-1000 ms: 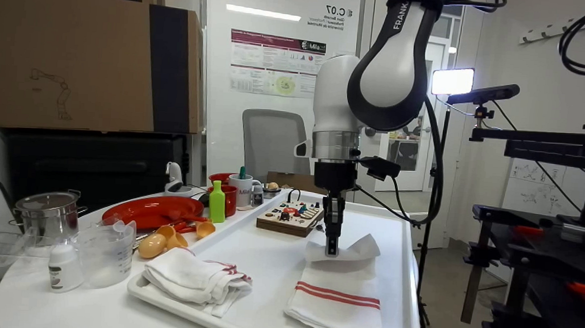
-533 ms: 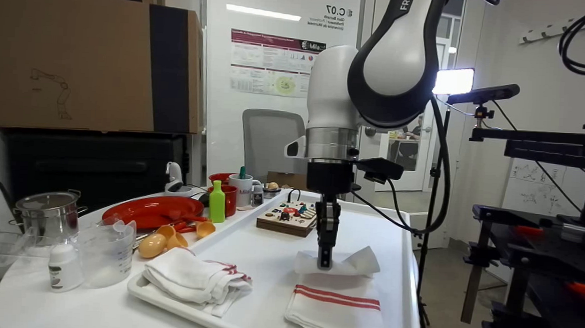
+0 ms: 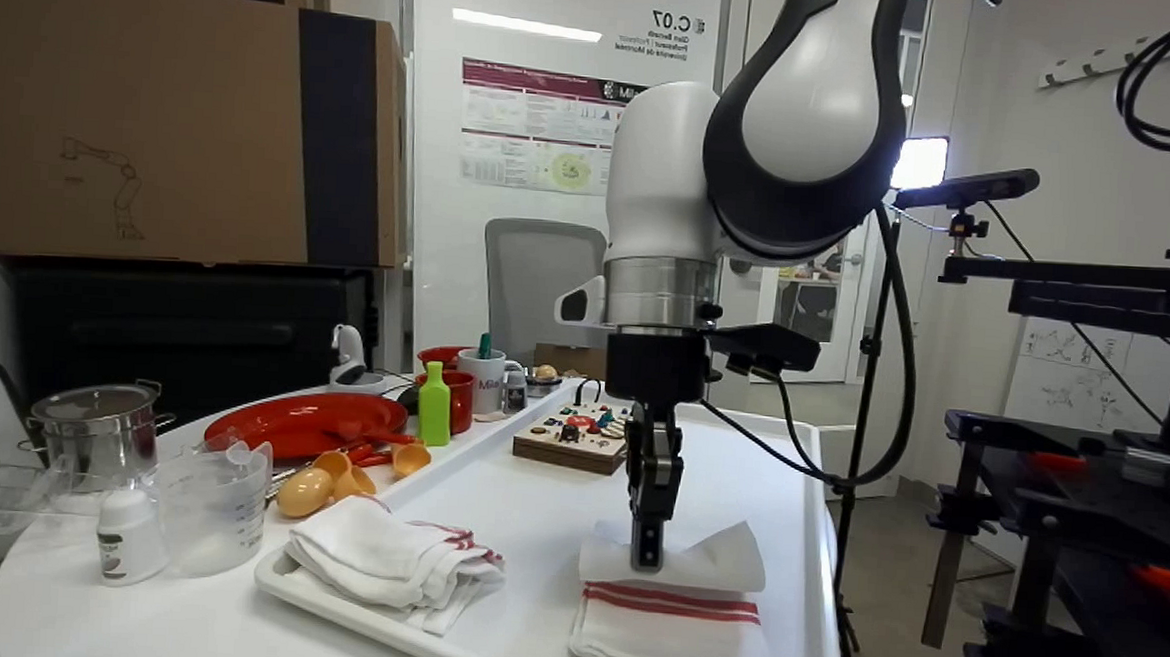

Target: Press the orange button on the right side of the wooden board then fold the white and red tea towel

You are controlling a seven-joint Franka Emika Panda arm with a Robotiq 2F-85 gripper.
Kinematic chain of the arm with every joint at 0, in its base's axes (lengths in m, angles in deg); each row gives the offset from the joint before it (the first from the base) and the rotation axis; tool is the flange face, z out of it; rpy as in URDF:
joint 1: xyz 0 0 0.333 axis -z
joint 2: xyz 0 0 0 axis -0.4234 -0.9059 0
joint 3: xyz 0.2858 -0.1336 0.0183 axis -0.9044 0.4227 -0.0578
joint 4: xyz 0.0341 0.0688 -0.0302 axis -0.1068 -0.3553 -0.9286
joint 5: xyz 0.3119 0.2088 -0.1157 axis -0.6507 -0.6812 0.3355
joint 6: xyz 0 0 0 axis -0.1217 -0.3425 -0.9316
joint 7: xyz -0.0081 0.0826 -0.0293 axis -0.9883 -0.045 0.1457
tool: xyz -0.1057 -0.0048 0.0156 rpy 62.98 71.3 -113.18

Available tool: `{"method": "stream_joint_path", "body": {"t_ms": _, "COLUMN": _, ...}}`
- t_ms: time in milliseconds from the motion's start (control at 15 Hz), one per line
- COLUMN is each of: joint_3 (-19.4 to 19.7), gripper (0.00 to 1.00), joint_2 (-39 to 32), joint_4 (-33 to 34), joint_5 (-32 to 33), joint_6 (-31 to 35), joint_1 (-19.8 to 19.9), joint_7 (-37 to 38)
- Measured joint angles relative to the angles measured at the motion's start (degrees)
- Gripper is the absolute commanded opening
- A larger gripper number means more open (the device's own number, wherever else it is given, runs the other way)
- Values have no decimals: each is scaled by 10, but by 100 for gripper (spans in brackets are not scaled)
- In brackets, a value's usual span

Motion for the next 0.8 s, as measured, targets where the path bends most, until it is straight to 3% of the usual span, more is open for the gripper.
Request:
{"method": "stream_joint_path", "body": {"t_ms": 333, "joint_3": 1, "gripper": 3, "joint_2": -2, "joint_4": -7, "joint_5": 9, "joint_6": 0, "joint_1": -33, "joint_7": -14}}
{"method": "stream_joint_path", "body": {"t_ms": 400, "joint_3": 4, "gripper": 32, "joint_2": -2, "joint_4": -8, "joint_5": 12, "joint_6": 0, "joint_1": -40, "joint_7": -15}}
{"method": "stream_joint_path", "body": {"t_ms": 533, "joint_3": 15, "gripper": 40, "joint_2": -2, "joint_4": -8, "joint_5": 19, "joint_6": -1, "joint_1": -57, "joint_7": -15}}
{"method": "stream_joint_path", "body": {"t_ms": 800, "joint_3": 30, "gripper": 69, "joint_2": -4, "joint_4": -8, "joint_5": 28, "joint_6": -3, "joint_1": -74, "joint_7": -15}}
